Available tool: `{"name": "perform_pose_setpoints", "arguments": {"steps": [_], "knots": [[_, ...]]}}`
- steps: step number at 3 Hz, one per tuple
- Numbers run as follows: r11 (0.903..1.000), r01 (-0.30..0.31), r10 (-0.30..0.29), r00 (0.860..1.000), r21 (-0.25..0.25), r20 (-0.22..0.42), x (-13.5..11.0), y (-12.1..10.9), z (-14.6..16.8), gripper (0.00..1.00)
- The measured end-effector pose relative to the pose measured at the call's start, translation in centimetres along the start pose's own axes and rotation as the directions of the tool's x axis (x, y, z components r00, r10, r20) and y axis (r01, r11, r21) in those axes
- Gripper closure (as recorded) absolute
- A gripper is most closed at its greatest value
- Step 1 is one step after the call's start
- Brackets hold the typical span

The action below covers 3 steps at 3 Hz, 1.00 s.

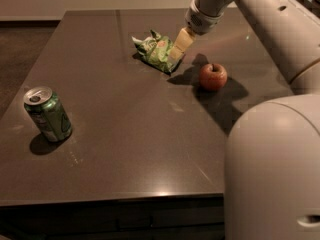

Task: Move green jalapeno chip bag near green can

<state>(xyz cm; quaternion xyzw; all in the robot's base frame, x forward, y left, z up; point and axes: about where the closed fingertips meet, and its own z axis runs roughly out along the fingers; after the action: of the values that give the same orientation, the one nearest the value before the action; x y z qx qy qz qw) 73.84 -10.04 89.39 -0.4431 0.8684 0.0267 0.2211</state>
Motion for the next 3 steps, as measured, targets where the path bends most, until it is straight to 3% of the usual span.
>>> {"name": "perform_pose_setpoints", "arguments": {"steps": [3], "knots": [[0.9952,-0.033,0.034,0.999,-0.093,0.013,-3.7,1.4,5.9,0.01]]}}
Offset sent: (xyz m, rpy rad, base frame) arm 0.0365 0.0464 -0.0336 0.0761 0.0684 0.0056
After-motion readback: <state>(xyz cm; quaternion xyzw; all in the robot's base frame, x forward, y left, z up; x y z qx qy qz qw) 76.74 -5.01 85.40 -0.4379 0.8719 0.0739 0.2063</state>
